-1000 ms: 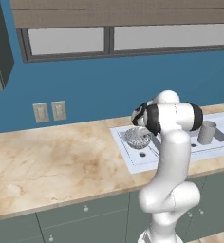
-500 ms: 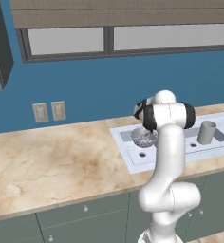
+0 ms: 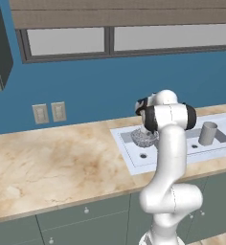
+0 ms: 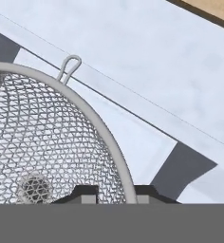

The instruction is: Place the strainer in the left basin and the glass cup in the right basin of the sink.

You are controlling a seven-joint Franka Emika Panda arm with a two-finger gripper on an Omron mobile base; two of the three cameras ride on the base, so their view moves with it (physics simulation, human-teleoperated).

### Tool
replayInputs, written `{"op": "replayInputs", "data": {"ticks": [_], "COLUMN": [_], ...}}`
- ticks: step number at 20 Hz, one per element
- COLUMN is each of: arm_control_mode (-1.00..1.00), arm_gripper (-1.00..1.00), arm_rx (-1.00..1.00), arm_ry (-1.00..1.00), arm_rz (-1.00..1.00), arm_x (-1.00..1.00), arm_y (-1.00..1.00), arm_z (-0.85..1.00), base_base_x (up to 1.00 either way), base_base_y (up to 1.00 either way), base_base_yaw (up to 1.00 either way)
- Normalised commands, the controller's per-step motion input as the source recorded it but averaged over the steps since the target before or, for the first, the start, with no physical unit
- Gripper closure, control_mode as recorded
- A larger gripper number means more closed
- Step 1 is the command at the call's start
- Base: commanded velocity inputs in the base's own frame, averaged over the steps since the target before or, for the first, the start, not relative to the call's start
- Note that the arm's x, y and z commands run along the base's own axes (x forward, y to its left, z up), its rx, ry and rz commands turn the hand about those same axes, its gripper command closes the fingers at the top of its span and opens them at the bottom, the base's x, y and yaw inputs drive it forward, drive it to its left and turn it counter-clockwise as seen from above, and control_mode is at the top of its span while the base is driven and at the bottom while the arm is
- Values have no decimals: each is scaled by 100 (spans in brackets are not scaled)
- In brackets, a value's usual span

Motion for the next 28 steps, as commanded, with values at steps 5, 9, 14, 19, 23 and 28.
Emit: {"op": "replayInputs", "data": {"ticks": [5,9,14,19,23,28], "arm_control_mode": [-100,-100,-100,-100,-100,-100], "arm_gripper": [100,100,100,100,100,-100], "arm_rx": [-5,-8,-4,-3,-4,-1], "arm_ry": [-11,-15,-6,-5,-8,-4], "arm_rz": [1,7,4,2,4,0], "arm_x": [9,-13,-26,7,15,2], "arm_y": [49,52,39,3,0,16], "arm_z": [-15,-24,-25,-20,-9,0], "base_base_x": [0,0,0,0,0,0], "base_base_y": [0,0,0,0,0,0], "base_base_yaw": [0,0,0,0,0,0]}}
